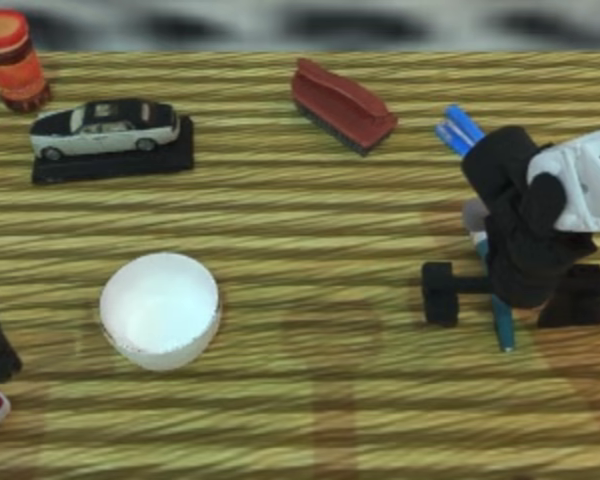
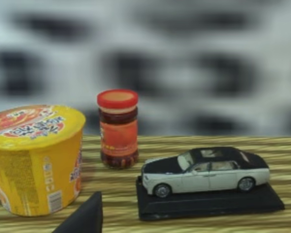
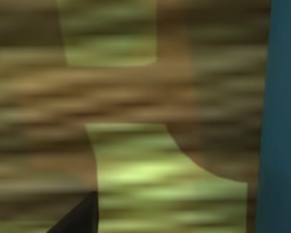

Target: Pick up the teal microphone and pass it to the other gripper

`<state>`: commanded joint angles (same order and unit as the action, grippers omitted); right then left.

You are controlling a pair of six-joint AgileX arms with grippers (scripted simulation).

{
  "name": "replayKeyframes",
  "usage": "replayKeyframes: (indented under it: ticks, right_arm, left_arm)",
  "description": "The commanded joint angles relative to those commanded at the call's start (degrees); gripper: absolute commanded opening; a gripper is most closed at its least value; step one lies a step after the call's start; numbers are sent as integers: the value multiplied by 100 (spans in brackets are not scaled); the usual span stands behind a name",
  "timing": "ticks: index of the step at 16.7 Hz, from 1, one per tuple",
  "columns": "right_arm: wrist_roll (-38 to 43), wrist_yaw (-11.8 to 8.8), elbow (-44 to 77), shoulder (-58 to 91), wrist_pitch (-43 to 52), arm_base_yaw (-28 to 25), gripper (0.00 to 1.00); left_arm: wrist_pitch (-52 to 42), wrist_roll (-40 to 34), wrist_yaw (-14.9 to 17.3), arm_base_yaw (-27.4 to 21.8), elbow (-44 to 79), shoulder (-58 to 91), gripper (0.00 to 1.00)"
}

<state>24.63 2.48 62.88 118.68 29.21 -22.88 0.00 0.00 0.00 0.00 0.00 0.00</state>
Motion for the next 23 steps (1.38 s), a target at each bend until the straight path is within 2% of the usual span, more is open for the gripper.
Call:
replayKeyframes:
  ticks: [9,17,18,19,23]
  right_arm:
    - [0,0,0,0,0,0,2]
    - [0,0,0,0,0,0,0]
    - [-68,120,138,-381,213,-19,0]
    - [-70,117,137,-382,206,-19,0]
    - [-252,-83,13,-488,-392,-43,0]
  left_arm:
    - [0,0,0,0,0,0,100]
    - [0,0,0,0,0,0,100]
    - [0,0,0,0,0,0,100]
    - [0,0,0,0,0,0,100]
    - [0,0,0,0,0,0,100]
